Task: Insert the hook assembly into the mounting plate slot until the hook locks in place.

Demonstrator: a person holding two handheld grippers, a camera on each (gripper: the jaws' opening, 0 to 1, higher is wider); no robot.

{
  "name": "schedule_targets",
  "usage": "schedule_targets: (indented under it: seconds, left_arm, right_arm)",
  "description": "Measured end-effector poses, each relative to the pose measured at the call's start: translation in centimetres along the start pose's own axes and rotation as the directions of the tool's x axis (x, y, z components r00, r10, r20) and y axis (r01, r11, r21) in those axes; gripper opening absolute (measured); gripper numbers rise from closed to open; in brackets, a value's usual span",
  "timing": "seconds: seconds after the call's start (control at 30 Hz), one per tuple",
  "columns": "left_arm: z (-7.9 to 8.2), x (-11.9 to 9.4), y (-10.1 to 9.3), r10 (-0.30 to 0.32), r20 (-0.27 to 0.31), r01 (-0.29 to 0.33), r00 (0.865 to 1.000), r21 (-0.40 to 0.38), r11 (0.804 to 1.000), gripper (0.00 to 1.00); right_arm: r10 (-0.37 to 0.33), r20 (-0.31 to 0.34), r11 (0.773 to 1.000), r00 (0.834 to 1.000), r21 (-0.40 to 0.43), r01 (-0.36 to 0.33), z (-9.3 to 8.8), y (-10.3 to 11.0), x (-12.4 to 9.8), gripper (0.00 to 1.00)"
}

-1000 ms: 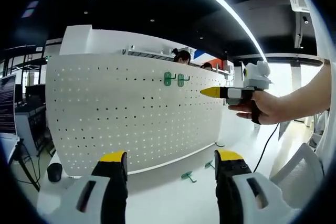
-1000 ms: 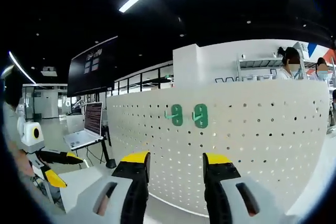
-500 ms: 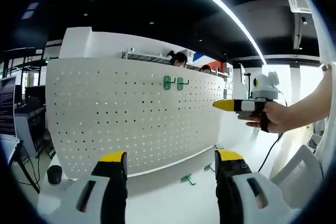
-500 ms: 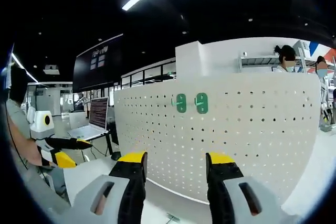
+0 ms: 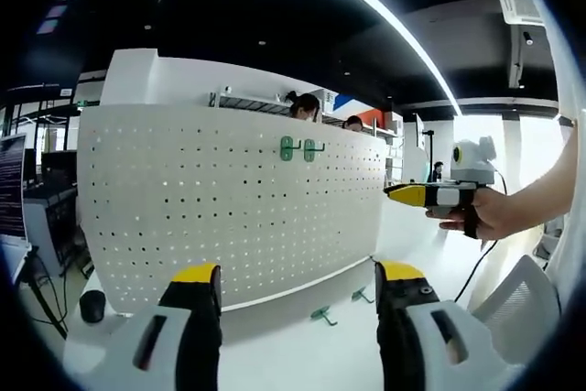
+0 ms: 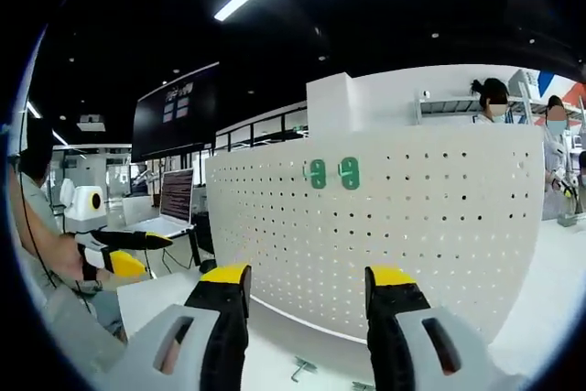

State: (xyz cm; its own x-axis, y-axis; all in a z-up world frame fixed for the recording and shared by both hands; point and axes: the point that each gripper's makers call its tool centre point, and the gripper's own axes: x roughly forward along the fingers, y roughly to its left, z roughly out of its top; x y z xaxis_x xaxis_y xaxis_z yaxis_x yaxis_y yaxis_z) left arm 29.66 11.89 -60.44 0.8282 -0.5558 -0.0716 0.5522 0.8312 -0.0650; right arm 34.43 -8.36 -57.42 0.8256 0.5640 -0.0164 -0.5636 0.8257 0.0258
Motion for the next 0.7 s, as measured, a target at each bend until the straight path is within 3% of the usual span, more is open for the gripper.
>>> schedule_targets:
  seconds: [0.7]
  left_arm:
    - [-0.5,-0.5,-0.1,-0.003,-0.002,0.003,1.000,-0.019,1.000,0.73]
  right_arm:
    - [-0.015,-0.040,1.000,0.999,0.017,0.016,-2.8,0.1,-5.2,0.54]
